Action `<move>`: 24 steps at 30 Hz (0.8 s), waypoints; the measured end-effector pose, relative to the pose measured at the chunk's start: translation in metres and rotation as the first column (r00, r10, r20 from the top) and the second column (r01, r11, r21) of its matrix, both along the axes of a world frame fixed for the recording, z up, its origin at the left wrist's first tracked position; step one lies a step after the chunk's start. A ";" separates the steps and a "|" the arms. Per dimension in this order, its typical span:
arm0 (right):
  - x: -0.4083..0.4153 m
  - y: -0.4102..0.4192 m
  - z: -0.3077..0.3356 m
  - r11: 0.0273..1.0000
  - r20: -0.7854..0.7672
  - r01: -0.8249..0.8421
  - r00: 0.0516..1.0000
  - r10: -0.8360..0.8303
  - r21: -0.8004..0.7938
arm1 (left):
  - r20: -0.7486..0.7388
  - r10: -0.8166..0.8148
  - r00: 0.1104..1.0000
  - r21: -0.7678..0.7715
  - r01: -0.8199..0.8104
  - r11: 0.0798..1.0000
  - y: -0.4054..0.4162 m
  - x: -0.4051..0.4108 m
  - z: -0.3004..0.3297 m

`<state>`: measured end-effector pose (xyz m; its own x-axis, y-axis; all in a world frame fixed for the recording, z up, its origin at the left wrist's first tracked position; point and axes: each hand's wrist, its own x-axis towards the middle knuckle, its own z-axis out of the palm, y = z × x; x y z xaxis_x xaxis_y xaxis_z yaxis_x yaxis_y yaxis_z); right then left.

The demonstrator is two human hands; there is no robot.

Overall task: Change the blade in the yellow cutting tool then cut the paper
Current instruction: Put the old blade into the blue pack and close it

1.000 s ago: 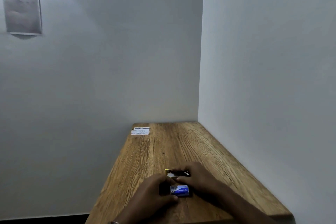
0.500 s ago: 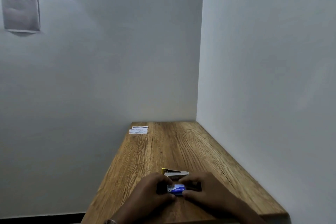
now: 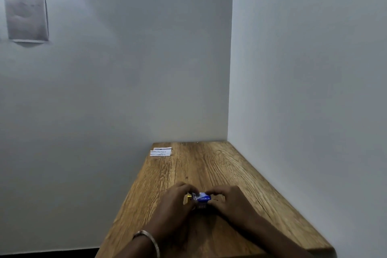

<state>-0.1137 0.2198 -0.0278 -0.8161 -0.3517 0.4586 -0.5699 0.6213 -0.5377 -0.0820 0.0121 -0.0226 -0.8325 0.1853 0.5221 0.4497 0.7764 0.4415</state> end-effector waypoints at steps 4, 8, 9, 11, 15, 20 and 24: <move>-0.007 -0.001 -0.007 1.000 0.017 -0.014 1.000 0.014 0.013 | 0.021 0.014 1.000 0.025 -0.015 1.000 -0.002 -0.001 -0.014; -0.008 0.001 -0.009 1.000 0.014 -0.023 1.000 0.023 -0.006 | -0.008 0.004 1.000 0.012 -0.004 1.000 -0.002 -0.001 -0.016; -0.008 0.002 -0.010 1.000 0.015 -0.026 1.000 0.026 -0.003 | -0.014 0.004 1.000 0.010 -0.004 1.000 -0.002 -0.001 -0.017; -0.009 0.003 -0.011 0.999 0.011 -0.035 0.999 0.035 0.007 | -0.008 0.012 1.000 0.013 -0.011 1.000 -0.003 -0.002 -0.016; -0.011 0.003 -0.013 0.999 -0.026 -0.004 1.000 0.005 0.044 | 0.023 0.017 1.000 -0.007 -0.017 1.000 -0.004 -0.006 -0.014; -0.018 0.001 -0.011 0.996 -0.039 0.047 0.998 -0.044 0.074 | 0.017 0.031 0.999 -0.051 -0.030 0.998 -0.002 -0.017 -0.011; -0.032 -0.002 -0.005 0.993 -0.025 0.058 0.998 -0.055 0.098 | 0.001 0.040 0.999 -0.074 -0.040 0.996 0.001 -0.031 -0.010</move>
